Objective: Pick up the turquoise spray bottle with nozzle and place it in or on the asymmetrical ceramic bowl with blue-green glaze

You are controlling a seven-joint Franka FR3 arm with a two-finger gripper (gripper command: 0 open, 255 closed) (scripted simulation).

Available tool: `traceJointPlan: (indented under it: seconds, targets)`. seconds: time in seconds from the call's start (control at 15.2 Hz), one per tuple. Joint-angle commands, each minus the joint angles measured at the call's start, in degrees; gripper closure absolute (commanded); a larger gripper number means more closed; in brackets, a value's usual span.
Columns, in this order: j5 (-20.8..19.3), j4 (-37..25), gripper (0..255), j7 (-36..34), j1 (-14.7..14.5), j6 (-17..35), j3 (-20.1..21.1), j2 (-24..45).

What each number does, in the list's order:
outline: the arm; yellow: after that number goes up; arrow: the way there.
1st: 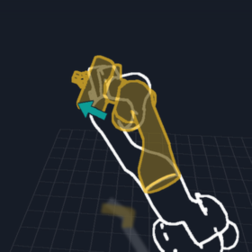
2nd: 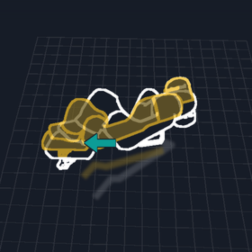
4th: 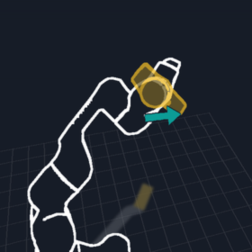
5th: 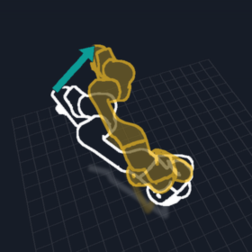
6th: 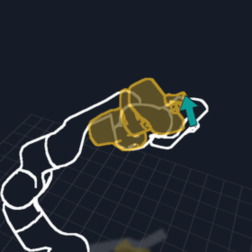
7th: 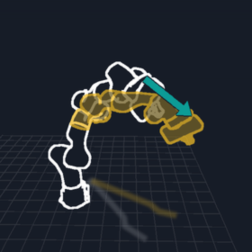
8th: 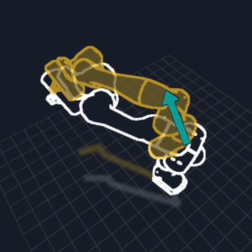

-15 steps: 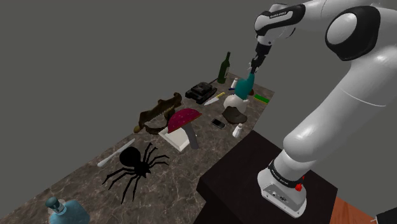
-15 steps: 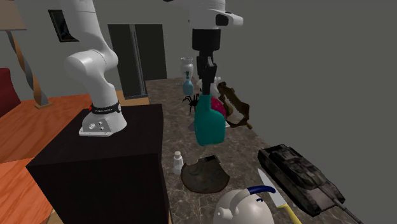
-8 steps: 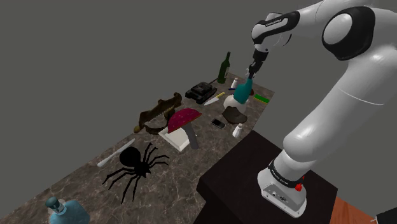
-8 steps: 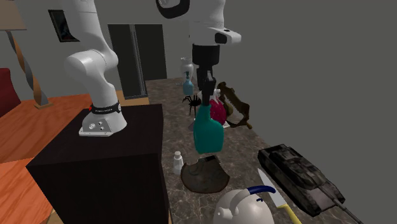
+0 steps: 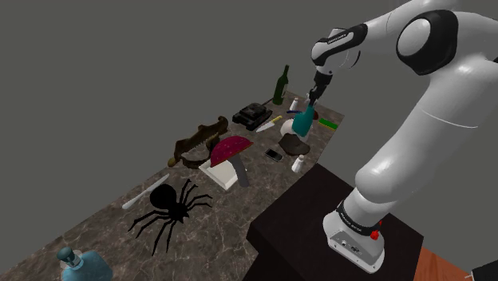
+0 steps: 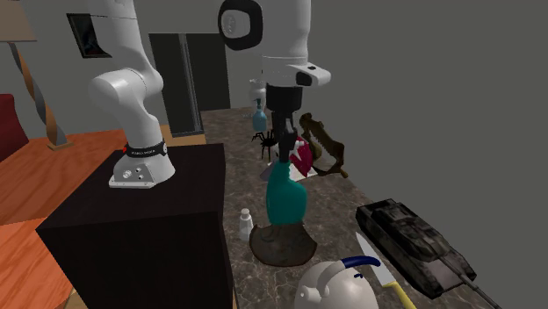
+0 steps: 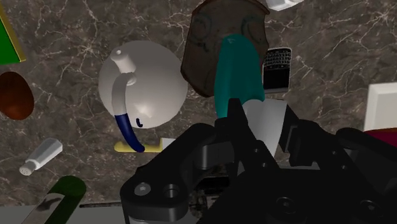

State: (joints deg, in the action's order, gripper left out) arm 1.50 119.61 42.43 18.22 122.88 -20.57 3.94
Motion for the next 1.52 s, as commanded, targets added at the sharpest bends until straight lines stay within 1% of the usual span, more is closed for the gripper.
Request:
traceJointPlan:
  seconds: [0.0,0.73,1.25,1.32,1.45]
  targets:
    - [0.23,0.99,255,0.15,0.02,1.48,0.02,0.48]
    - [2.65,4.33,255,1.83,0.41,9.34,0.37,5.35]
    - [2.65,4.33,255,1.83,0.41,9.34,0.37,5.35]
    - [2.65,4.33,0,1.83,0.41,9.34,0.37,5.35]
    - [2.65,4.33,0,1.83,0.41,9.34,0.37,5.35]
